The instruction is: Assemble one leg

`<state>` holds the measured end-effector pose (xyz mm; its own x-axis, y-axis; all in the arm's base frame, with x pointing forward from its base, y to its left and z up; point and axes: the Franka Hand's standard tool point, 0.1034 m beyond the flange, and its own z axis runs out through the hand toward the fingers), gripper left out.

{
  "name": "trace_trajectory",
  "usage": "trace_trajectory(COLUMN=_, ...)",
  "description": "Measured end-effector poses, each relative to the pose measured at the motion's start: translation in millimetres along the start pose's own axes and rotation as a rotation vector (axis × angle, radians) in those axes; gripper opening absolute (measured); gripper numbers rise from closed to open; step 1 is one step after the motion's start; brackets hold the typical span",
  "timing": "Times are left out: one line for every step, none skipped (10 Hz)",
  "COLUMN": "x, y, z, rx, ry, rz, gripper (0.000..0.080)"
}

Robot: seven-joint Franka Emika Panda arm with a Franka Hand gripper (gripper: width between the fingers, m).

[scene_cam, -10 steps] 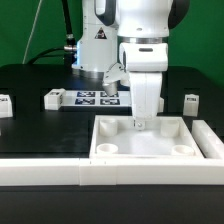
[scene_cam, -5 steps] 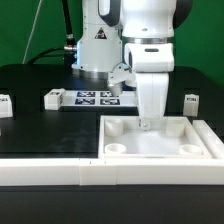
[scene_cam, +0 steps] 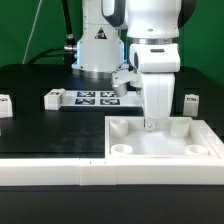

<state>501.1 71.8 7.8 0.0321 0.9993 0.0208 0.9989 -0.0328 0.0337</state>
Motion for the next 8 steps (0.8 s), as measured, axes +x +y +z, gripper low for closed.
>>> trace_trajectory(x=-0.2, y=0.0, z=0.0, rx=0.0, ry=0.0, rz=0.0, gripper=0.0122)
trace_trajectory(x=-0.3, y=-0.1, z=0.1, rx=0.0, ry=0.0, rz=0.0, gripper=0.0323)
trace_trajectory(x=-0.4, y=-0.1, z=0.2, rx=0.0, ry=0.0, rz=0.001, gripper=0.0496)
trace_trajectory(x=-0.5, y=-0.1, z=0.2, rx=0.001, ry=0.0, rz=0.001, gripper=0.0496)
trace_trajectory(x=-0.6, y=-0.2, z=0.3, rx=0.001, ry=0.0, rz=0.001, gripper=0.0614)
trace_trajectory(x=-0.6, y=-0.2, z=0.3, rx=0.001, ry=0.0, rz=0.001, gripper=0.0614)
trace_trajectory(x=-0.6, y=-0.3, z=0.4, rx=0.001, ry=0.0, rz=0.001, gripper=0.0642)
trace_trajectory(x=-0.7, y=-0.3, z=0.5, rx=0.001, ry=0.0, rz=0.001, gripper=0.0642)
